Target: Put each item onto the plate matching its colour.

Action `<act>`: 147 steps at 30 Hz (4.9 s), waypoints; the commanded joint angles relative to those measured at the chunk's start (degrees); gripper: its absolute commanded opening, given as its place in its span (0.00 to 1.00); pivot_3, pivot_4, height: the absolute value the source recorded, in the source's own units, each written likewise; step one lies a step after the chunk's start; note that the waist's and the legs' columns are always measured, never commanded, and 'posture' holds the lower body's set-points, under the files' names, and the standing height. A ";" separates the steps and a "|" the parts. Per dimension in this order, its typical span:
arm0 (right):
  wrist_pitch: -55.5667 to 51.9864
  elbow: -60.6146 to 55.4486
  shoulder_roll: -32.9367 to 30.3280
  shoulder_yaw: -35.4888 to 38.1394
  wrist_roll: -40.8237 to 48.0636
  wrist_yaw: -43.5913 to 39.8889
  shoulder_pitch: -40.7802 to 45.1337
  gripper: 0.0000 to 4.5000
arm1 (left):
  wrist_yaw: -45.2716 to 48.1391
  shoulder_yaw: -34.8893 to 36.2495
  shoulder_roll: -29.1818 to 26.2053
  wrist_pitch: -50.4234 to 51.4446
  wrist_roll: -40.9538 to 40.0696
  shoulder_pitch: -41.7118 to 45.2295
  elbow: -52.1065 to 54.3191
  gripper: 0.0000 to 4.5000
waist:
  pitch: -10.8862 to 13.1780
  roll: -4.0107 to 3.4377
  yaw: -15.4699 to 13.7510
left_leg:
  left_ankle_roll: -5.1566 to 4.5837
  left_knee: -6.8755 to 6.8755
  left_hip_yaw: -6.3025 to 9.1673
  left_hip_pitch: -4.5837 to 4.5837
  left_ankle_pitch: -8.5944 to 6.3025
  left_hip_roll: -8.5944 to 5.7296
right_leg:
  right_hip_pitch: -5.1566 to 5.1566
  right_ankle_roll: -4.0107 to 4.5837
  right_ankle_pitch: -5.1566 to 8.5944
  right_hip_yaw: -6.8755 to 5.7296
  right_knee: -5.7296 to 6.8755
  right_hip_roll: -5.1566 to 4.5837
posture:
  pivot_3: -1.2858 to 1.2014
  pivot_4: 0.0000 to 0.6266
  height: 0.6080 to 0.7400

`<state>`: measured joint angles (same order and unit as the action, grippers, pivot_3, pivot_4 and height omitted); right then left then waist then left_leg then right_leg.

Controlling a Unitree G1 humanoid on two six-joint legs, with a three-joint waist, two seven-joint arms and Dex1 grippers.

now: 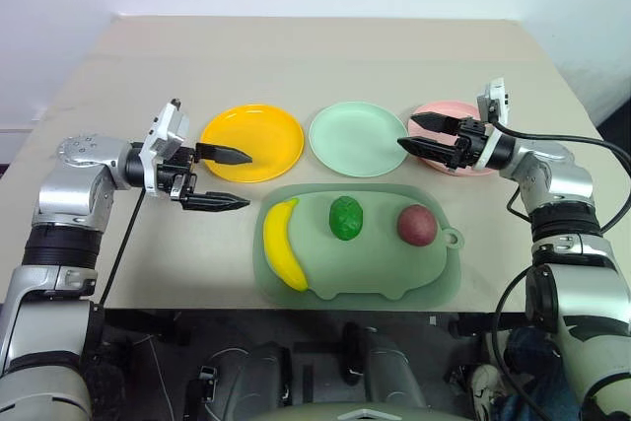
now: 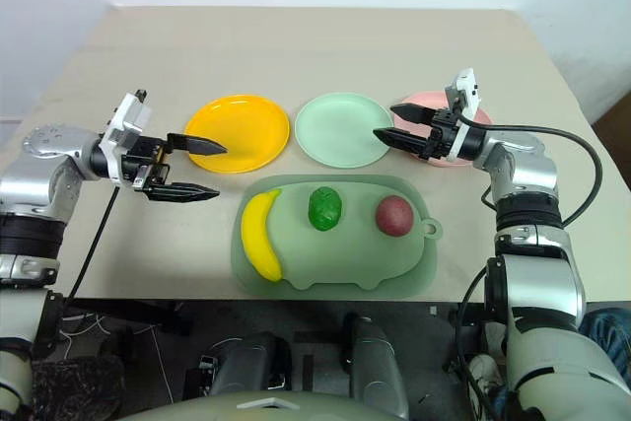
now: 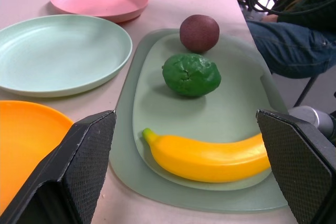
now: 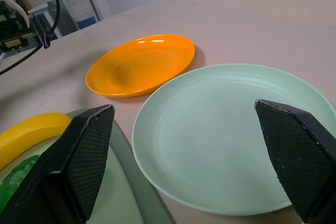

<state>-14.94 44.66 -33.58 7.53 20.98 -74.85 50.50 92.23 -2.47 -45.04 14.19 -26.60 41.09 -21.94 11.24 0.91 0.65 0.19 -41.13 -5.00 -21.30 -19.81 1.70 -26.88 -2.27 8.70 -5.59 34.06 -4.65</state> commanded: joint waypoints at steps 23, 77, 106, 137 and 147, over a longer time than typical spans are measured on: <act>3.24 0.79 -1.28 1.97 0.48 -0.60 1.43 1.00 | 0.26 -0.10 -2.24 -0.20 -1.40 0.50 2.75 0.99 | 0.01 -0.01 -0.01 | 0.00 0.01 -0.02 -0.02 0.00 0.00 | -0.04 0.00 0.00 0.01 0.01 0.00 | 0.52 0.24 1.00; -7.09 -30.13 -8.38 -8.28 -0.84 -2.57 -22.55 0.73 | 0.27 -4.10 -1.37 -1.45 -3.35 1.63 0.98 1.00 | -0.01 0.02 -0.12 | -0.06 -0.03 0.02 -0.02 -0.03 -0.03 | -0.03 0.00 0.00 0.01 0.03 0.00 | 0.52 0.24 1.00; 15.56 20.54 -1.15 -5.36 -20.56 40.34 9.04 1.00 | 0.27 -2.31 -1.94 0.14 -3.22 -0.33 2.74 1.00 | 0.00 0.00 0.45 | 0.00 0.08 -0.16 -0.10 0.01 -0.01 | -0.22 0.00 0.00 0.13 0.04 0.01 | 0.52 0.24 1.00; -16.15 -44.44 5.46 -14.18 5.86 7.79 -21.53 1.00 | 0.27 -2.93 -1.97 -0.91 -3.33 -0.68 3.40 1.00 | -0.02 0.01 -0.18 | -0.03 -0.03 -0.01 -0.11 -0.01 -0.03 | -0.15 0.00 0.00 0.08 0.06 0.01 | 0.52 0.24 1.00; -11.10 -43.25 6.58 -17.63 1.05 9.76 -21.86 1.00 | 0.27 -2.57 -2.56 -0.87 -3.61 -1.25 4.04 1.00 | -0.02 0.02 -0.06 | -0.04 -0.02 -0.01 -0.10 -0.02 -0.04 | -0.16 0.00 0.00 0.08 0.06 0.03 | 0.52 0.24 1.00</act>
<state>-27.06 2.37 -27.11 -9.46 22.55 -65.08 28.33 92.27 -7.00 -46.28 14.06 -29.35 39.69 -19.24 11.21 0.93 0.60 0.15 -41.16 -5.01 -21.40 -19.83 1.66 -27.04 -2.27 8.71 -5.51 34.13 -4.62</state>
